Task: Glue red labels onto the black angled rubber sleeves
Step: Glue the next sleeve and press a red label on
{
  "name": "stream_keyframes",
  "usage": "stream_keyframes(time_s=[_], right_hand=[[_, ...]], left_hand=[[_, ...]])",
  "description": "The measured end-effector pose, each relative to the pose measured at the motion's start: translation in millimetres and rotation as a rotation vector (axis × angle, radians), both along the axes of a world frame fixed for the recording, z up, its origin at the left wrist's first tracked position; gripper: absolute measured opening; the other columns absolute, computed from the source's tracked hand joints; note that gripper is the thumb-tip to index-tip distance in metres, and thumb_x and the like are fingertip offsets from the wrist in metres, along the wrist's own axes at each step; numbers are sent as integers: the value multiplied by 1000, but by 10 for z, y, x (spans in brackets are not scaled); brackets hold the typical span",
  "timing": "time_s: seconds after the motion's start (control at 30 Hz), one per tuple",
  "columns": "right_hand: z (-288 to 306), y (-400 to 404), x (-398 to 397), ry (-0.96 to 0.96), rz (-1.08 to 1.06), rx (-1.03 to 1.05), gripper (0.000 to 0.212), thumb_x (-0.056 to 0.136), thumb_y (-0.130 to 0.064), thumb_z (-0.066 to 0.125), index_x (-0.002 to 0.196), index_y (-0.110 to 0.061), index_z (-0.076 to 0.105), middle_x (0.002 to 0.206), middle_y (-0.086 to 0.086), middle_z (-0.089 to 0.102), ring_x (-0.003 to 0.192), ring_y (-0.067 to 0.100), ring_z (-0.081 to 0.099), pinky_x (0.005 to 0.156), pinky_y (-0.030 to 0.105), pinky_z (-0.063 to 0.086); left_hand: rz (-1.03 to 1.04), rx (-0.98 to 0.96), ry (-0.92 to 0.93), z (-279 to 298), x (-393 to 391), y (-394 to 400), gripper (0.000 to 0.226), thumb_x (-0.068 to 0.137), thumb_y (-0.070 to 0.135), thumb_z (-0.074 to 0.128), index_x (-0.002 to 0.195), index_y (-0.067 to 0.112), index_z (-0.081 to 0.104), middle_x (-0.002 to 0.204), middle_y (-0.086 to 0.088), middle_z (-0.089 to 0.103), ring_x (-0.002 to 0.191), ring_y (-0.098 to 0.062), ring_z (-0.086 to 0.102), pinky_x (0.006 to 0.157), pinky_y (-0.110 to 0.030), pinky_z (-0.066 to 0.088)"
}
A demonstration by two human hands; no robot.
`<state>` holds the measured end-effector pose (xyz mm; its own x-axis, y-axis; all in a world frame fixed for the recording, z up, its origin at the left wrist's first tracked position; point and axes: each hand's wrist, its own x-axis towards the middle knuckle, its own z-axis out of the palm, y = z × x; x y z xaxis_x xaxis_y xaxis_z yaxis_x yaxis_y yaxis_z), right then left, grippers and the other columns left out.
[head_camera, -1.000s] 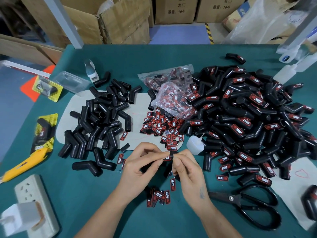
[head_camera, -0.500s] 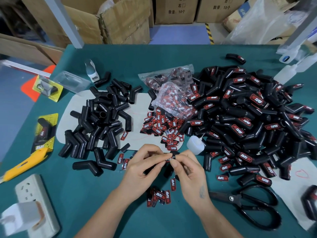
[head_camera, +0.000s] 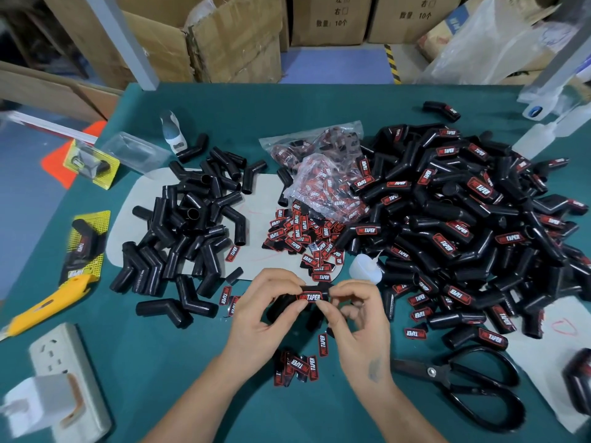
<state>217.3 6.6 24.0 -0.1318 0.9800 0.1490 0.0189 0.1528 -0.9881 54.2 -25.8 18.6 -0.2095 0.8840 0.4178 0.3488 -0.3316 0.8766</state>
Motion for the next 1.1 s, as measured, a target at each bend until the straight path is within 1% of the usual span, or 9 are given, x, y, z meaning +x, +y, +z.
stream_keyframes(time_s=[0.07, 0.13, 0.27, 0.37, 0.47, 0.57, 0.73, 0.93, 1.1], right_hand=[[6, -12, -7, -30, 4, 67, 30, 90, -31, 72, 109, -53, 64, 103, -17, 67, 89, 12, 68, 76, 25, 54], [13, -3, -7, -78, 22, 109, 28, 93, -29, 69, 111, -51, 68, 104, -19, 67, 91, 15, 70, 75, 32, 55], [-5, 22, 33, -124, 40, 202, 14, 98, -18, 72, 108, -27, 78, 104, -15, 69, 94, 16, 70, 81, 26, 54], [-9, 26, 39, -121, 35, 220, 15, 95, -14, 69, 104, -15, 81, 101, -11, 71, 92, 15, 71, 80, 27, 55], [-9, 33, 38, -105, 30, 215, 14, 94, -14, 71, 104, -15, 81, 101, -13, 72, 91, 17, 72, 79, 27, 56], [1, 36, 37, -93, 26, 226, 14, 93, -12, 71, 103, -16, 81, 100, -13, 73, 91, 17, 73, 79, 28, 56], [2, 31, 36, -71, 31, 214, 16, 93, -12, 71, 103, -20, 80, 101, -14, 75, 93, 17, 74, 80, 28, 57], [-28, 28, 44, -68, 38, 211, 13, 94, -12, 75, 104, -20, 80, 101, -14, 75, 92, 16, 74, 80, 25, 56], [-44, 33, 41, -85, 25, 243, 13, 95, -15, 72, 104, -19, 80, 102, -16, 74, 93, 14, 74, 80, 23, 55]], left_hand=[[-7, -5, 15, 1, -5, 0, 15, 94, 12, 71, 107, 21, 69, 110, 1, 64, 102, -20, 68, 93, -28, 52], [-10, -6, 18, -1, -11, -2, 16, 95, 12, 70, 107, 21, 69, 111, 2, 64, 103, -20, 68, 93, -29, 52], [-5, 16, 29, -12, -6, -6, 19, 94, 9, 70, 110, 19, 68, 112, 0, 64, 105, -21, 68, 94, -29, 52], [-14, 46, 63, -9, -15, -7, 19, 95, 6, 69, 109, 18, 70, 114, -1, 63, 104, -22, 68, 94, -30, 53], [2, 52, 60, -8, -25, -16, 16, 96, 8, 70, 107, 17, 75, 115, 0, 66, 104, -21, 70, 92, -31, 56], [15, 40, 8, 2, -24, -21, 10, 97, 13, 73, 105, 16, 78, 116, 2, 69, 102, -23, 72, 82, -39, 61], [39, 57, 18, 10, -31, -16, 13, 88, 3, 80, 99, 9, 80, 112, -2, 74, 103, -21, 73, 94, -29, 55], [54, 50, 51, 42, -37, -16, 11, 87, 5, 83, 96, 8, 79, 108, -5, 75, 102, -18, 74, 93, -28, 55], [56, 48, 61, 53, -42, -16, 13, 84, 4, 81, 96, 8, 78, 107, -6, 75, 102, -17, 73, 94, -26, 55]])
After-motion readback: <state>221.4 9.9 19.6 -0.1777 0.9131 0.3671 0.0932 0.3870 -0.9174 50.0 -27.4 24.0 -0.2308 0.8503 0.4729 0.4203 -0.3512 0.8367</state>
